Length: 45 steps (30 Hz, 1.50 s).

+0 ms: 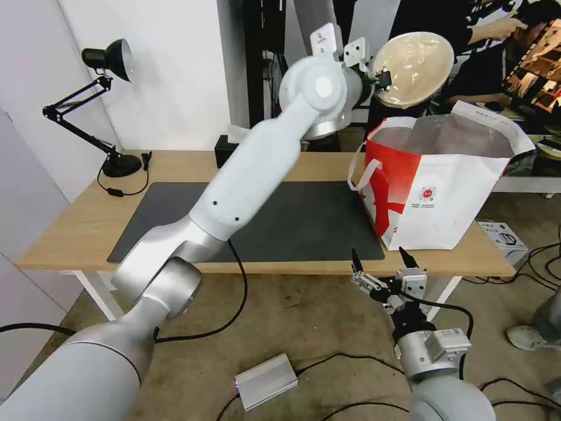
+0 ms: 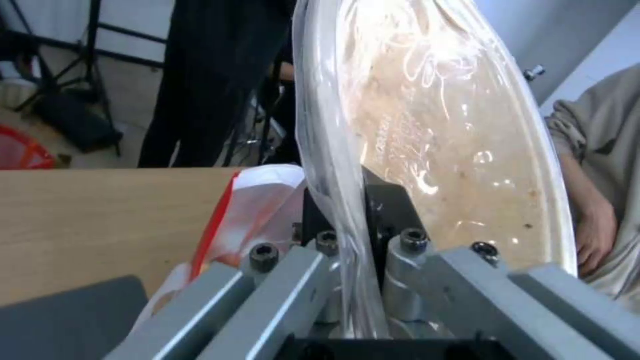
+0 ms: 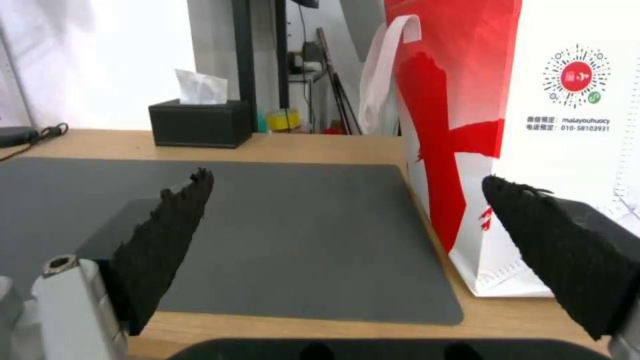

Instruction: Pick up the trash from the table and place it into the takeout bag.

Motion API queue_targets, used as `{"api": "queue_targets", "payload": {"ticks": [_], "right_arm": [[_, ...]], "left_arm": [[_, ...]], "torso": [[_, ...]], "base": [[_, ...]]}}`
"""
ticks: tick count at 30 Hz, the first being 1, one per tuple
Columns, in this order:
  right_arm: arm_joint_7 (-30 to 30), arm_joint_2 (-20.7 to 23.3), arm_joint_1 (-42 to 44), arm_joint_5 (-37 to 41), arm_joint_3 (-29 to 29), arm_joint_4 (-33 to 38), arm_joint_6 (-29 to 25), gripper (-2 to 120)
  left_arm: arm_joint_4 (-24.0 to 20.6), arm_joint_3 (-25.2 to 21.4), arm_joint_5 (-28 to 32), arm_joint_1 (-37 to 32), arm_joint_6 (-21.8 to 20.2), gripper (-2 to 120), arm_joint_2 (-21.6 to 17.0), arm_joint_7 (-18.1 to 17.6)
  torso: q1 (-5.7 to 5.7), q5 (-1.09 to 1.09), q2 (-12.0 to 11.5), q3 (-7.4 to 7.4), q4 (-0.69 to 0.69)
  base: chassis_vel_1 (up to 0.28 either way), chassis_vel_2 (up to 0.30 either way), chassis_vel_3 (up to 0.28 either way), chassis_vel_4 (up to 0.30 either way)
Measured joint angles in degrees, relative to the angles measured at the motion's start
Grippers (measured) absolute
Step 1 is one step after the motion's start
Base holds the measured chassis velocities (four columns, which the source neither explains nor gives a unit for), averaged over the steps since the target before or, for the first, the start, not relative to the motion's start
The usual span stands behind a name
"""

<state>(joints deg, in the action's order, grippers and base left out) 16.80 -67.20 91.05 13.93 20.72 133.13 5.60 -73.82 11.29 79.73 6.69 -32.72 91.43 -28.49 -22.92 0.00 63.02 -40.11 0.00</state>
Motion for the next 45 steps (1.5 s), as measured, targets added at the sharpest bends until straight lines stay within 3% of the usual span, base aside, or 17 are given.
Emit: {"api": "queue_targets", "payload": {"ticks": [12, 19, 22, 29, 45], "right_arm": [[0.0, -0.3, -0.4, 0.1, -0.1, 0.4, 0.0, 100], [0.0, -0.7, -0.3, 0.1, -0.1, 0.6, 0.0, 100], [0.0, -0.9, -0.2, 0.1, -0.1, 0.6, -0.1, 100], [0.0, -1.3, -0.2, -0.1, -0.4, 0.7, -0.1, 100], [0.0, -1.9, -0.2, -0.2, -0.1, 0.8, -0.3, 100]], "left_arm": [[4.7, 3.6, -7.8, -0.1, 2.6, 0, 0.0, 6.8], [8.6, 7.4, -19.0, -0.5, 4.7, 0, -0.1, 13.7], [10.0, 8.8, -23.0, -0.5, 5.6, 0, -0.1, 14.4], [11.9, 9.8, -24.6, -0.3, 5.8, 0, -0.1, 15.6], [14.0, 9.5, -26.7, -0.3, -0.2, 0, -0.1, 16.6]], "torso": [[0.01, 0.00, 0.0, 0.00, 0.00], [0.01, 0.00, 0.0, 0.00, -0.01], [0.00, 0.00, 0.0, 0.00, 0.00], [0.01, 0.00, 0.0, 0.00, 0.00], [0.01, 0.00, 0.0, 0.00, 0.00]], "base": [[0.000, 0.000, 0.000, 0.000], [0.000, 0.000, 0.000, 0.000], [0.000, 0.000, 0.000, 0.000], [0.000, 0.000, 0.000, 0.000], [0.000, 0.000, 0.000, 0.000]]}}
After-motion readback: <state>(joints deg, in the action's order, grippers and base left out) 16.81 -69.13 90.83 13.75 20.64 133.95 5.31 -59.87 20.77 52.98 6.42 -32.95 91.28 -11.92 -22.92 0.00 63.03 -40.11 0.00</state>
